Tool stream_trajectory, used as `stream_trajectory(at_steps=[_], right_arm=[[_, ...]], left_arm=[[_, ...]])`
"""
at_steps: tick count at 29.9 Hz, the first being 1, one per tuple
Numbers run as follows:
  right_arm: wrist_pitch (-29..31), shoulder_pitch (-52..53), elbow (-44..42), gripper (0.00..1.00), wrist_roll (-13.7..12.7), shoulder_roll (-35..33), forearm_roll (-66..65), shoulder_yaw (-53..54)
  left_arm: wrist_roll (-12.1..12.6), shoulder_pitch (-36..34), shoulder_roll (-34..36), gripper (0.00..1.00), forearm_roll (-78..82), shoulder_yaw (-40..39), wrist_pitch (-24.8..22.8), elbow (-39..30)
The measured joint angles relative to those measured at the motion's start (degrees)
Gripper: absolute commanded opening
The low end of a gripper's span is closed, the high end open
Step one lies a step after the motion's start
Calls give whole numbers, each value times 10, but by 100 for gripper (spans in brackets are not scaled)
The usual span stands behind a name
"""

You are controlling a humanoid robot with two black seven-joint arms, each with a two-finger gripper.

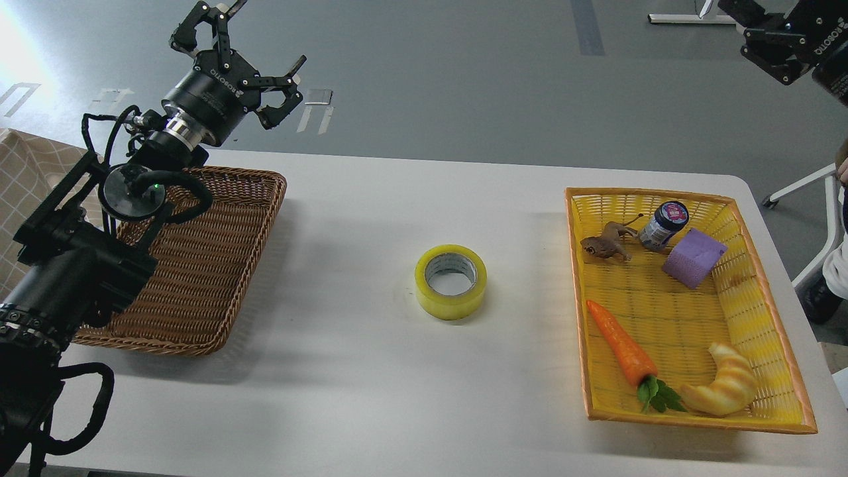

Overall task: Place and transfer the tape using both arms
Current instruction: 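Withdraw the right gripper up and away from the tape roll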

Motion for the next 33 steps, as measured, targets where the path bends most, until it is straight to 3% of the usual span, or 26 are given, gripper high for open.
stream_trajectory(at_steps=[3,6,10,13,18,24,33], right_arm=[[-2,-1,-17,96,0,46,2,40],[-46,4,-36,96,0,84,2,61],[-99,9,-68,98,-1,106,14,70],[-106,11,-95,100,-4,121,70,78],[-93,-1,-107,100,-4,126,159,78],[-9,-16,-100,100,-6,141,176,75],[0,-24,-93,100,-9,150,175,70]], left_arm=[[0,0,0,98,0,1,0,0],[1,0,0,98,0,1,0,0],[1,0,0,98,1,1,0,0],[1,0,-1,98,1,1,0,0],[1,-1,-1,98,1,1,0,0],[1,-2,-1,98,1,1,0,-1],[0,1,0,98,0,2,0,-15]])
